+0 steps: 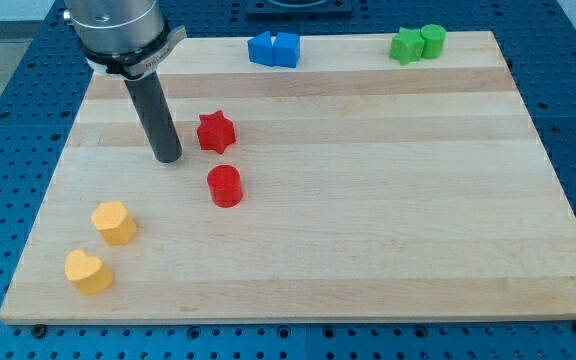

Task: Push red circle closer to red star

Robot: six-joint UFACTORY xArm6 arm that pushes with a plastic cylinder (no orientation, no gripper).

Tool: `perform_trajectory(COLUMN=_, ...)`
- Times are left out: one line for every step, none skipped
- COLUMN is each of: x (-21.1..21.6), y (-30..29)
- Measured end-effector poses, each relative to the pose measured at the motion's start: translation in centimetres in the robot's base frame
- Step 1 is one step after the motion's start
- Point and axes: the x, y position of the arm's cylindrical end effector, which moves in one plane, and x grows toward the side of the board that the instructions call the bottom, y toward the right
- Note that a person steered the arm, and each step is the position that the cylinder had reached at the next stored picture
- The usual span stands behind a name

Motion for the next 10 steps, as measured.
perform_trajectory(x=-1.0, y=2.3)
perform_trajectory(x=-2.1, y=7.1)
perform_trajectory(x=-2.9, y=10.5)
perform_trajectory(x=-1.3, y=7.1)
perform_trajectory(x=1.5, y=1.5)
perform_trajectory(x=4.2, y=-0.2)
perform_trajectory(x=6.9, y=2.0)
perform_trajectory(x=8.9, y=6.0)
perform_trajectory(x=9.2, y=9.5)
perform_trajectory(x=6.6, y=10.1)
